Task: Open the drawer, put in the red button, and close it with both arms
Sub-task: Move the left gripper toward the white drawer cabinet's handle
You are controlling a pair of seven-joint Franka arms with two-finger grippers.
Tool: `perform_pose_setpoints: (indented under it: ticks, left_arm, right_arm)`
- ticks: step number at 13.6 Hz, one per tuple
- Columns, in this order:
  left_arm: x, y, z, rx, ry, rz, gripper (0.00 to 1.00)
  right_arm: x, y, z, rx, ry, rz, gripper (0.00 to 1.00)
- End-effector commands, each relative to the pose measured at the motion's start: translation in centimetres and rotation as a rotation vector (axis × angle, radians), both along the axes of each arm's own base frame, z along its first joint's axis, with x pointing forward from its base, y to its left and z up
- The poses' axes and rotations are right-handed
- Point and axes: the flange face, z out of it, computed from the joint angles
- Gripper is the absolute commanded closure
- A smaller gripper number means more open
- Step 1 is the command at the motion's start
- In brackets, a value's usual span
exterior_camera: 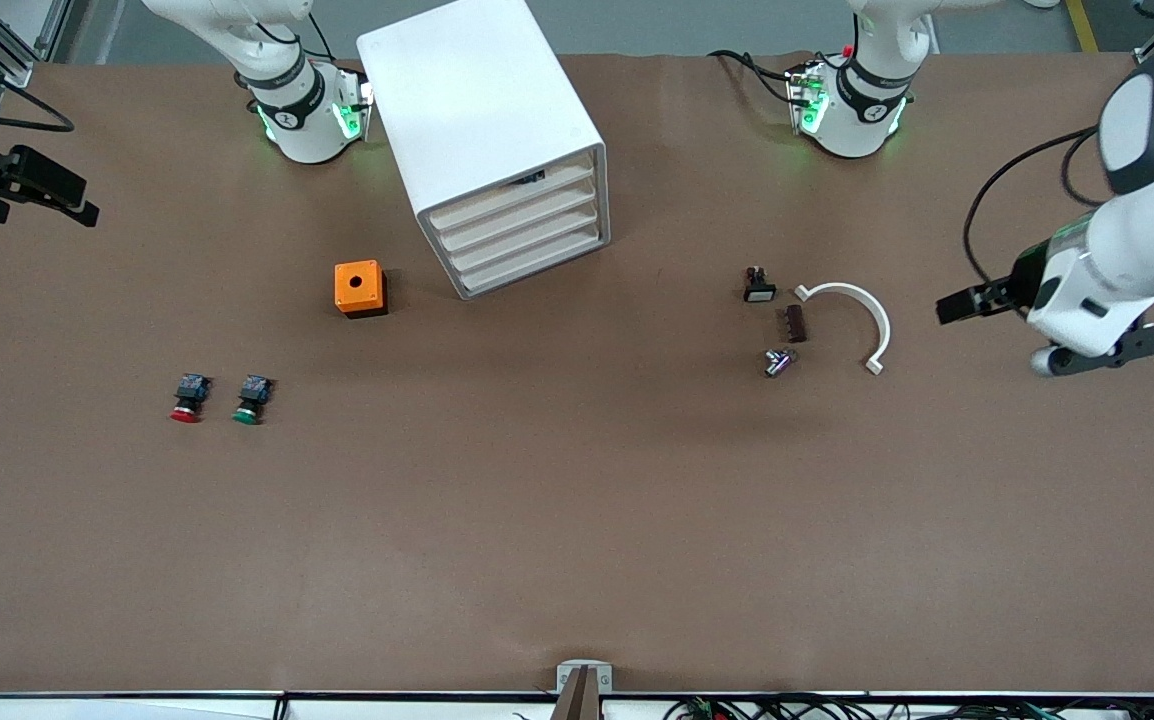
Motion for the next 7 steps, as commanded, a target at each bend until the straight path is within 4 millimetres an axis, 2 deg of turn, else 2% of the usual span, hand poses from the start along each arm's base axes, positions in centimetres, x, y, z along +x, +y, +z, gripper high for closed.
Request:
perform_pose_setpoints:
  ticks: [1,2,3,7]
  left_arm:
    - [0.9,-3.0,-2.1,0.024,0.021,0.182,0.0]
    - [1.1,-3.5,-2.9,0.036,0.036,0.24,0.0]
    - [1.0,-5.2,-3.8,0.053,0.052,0.292,0.0]
    - [1.5,-9.7,-9.3,0.155,0.141,0.571,0.0]
  right_arm:
    - [-0.1,0.1,0.7,-0.003,-0.025,-0.006,0.0]
    - [0.0,0.1,0.7,-0.006,-0.028,-0.005,0.0]
    - [0.0,0.0,0.7,-0.01,-0.028,-0.006,0.0]
    - [0.0,-0.3,0.7,-0.033,-0.03,0.008,0.0]
